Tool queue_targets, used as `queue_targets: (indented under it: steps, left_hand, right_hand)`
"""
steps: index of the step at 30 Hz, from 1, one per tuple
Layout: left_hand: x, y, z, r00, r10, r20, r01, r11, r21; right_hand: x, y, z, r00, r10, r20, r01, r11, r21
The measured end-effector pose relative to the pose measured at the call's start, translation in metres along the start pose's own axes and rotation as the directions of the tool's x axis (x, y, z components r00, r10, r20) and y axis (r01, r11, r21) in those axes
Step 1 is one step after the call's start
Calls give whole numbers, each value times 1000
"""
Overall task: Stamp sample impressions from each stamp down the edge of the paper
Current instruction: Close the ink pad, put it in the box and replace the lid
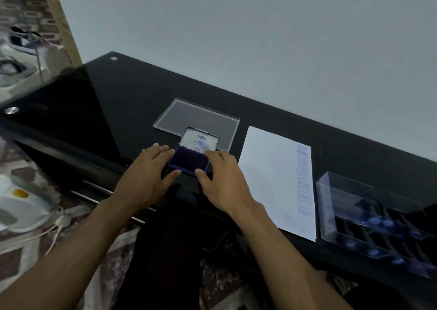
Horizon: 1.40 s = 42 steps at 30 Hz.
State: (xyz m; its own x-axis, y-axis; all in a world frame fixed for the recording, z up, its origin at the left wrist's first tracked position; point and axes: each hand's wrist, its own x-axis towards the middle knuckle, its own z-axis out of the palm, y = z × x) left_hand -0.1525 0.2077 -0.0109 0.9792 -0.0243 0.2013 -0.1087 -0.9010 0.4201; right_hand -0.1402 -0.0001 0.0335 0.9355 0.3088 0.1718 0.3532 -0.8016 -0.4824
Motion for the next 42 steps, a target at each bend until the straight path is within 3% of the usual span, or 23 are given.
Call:
queue_targets:
  steps: [8, 17, 31, 39, 42]
  left_hand:
    - [15, -8, 15, 997, -79, 19, 81, 989, -122]
    - [17, -15, 24, 999, -47, 1, 47, 993, -111]
    - [18, -15, 24, 999, -45, -7, 44, 992, -116]
    - [20, -12, 22, 994, -91, -67, 86, 994, -70]
    - [22, -9, 19, 979, -183, -93, 177, 982, -62]
  right_hand:
    - [32, 16, 19, 981, 193, -37, -177, 949, 260]
    - [59, 26, 20, 972, 236, 22, -234, 942, 240]
    - [57, 23, 16, 967, 153, -203, -84, 946, 314]
    - [27, 20, 26, 988, 107, -114, -61, 936, 347]
    - [20, 22, 34, 991, 84, -100, -49, 949, 312]
